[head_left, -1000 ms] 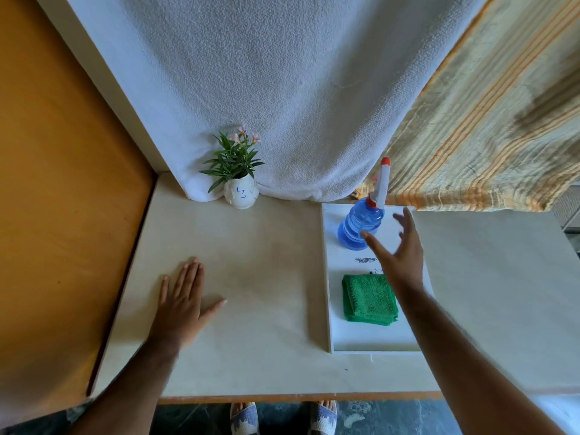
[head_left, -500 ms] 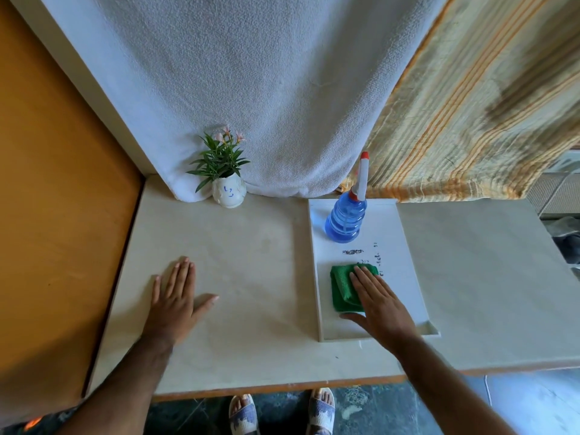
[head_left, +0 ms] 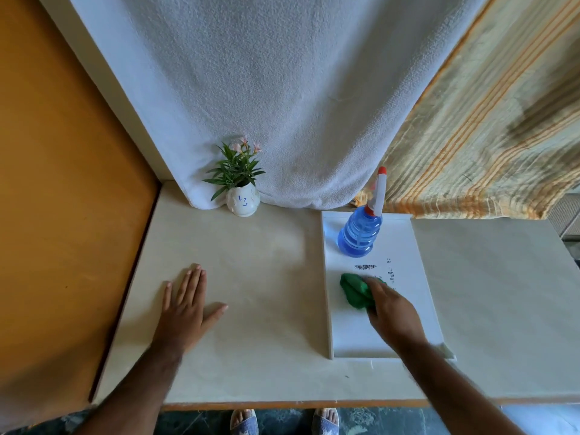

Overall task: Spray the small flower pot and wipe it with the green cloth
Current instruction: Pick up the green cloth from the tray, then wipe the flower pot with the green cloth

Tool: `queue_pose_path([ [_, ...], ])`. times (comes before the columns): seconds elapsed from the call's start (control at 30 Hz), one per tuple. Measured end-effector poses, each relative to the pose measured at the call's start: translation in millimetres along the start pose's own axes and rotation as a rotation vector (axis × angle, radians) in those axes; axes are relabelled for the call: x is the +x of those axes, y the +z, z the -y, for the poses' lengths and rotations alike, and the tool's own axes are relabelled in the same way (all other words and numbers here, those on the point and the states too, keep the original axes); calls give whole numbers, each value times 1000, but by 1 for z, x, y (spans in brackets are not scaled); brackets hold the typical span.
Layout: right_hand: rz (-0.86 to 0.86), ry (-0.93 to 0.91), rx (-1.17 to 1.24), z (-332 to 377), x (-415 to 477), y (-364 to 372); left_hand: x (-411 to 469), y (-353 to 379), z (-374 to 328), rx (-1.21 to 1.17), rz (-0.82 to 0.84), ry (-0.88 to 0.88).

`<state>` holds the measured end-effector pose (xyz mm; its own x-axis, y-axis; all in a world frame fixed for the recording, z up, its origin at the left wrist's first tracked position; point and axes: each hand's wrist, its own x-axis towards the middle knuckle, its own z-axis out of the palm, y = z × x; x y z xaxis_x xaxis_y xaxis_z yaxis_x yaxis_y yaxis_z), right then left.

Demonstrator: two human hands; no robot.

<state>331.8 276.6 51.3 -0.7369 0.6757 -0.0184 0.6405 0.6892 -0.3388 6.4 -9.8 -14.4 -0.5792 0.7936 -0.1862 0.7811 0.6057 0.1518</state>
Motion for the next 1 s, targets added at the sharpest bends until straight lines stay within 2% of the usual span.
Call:
queue_pose_path([
  [0.1, -69, -15, 129, 18, 11, -11, 0, -1, -1, -6, 2, -2],
  [0.27, -37, -329, 240, 92, 58, -11, 0, 6, 5, -22, 2, 5],
  [0.37, -32, -443, 245, 136, 97, 5, 2, 11, 9, -25, -8, 6],
  [0.53, -113, -449, 273, 177, 152, 28, 3, 18, 10, -24, -37, 14],
  [0.73, -165, -545, 168, 185, 192, 52, 5, 24, 15, -23, -95, 24],
  [0.87, -207, -737, 29, 187, 204, 69, 4, 26, 14, -5, -101, 12],
  [1.0, -192, -736, -5, 189, 214, 77, 2, 26, 15, 0, -106, 3],
])
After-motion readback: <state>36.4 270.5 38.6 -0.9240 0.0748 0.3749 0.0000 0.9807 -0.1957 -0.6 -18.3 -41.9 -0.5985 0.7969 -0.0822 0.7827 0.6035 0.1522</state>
